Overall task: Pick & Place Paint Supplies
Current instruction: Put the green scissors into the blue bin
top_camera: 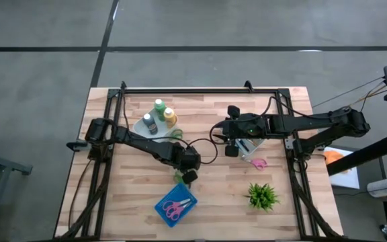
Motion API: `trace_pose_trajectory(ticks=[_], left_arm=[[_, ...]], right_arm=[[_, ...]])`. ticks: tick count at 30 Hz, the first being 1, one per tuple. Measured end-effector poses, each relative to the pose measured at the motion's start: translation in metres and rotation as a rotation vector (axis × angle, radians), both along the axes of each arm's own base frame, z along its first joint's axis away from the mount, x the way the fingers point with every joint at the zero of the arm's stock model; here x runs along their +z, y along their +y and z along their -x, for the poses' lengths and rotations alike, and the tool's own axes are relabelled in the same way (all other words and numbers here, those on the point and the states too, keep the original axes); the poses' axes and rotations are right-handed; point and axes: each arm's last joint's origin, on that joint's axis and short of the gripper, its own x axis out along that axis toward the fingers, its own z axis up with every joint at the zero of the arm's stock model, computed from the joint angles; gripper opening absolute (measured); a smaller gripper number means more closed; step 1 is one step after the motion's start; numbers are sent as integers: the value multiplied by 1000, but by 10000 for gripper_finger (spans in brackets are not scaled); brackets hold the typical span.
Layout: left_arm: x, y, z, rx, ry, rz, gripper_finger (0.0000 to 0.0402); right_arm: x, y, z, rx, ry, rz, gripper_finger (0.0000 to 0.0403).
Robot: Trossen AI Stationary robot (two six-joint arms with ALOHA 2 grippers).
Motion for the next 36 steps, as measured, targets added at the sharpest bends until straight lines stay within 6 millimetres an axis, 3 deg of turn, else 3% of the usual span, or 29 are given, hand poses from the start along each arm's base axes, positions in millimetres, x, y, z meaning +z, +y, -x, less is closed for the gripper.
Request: trace_pose_trajectory(ticks=[13, 24, 36], left_arm=[[-3, 0, -1, 3, 3, 2, 8], [-5, 0, -3, -53, 1, -18, 88], [-9, 4, -1, -30, -13, -27, 92]], right_arm=[[0, 0, 0, 0, 0, 0, 143], [0, 0, 0, 0, 0, 0, 143], [0, 0, 0, 0, -1, 0, 143]])
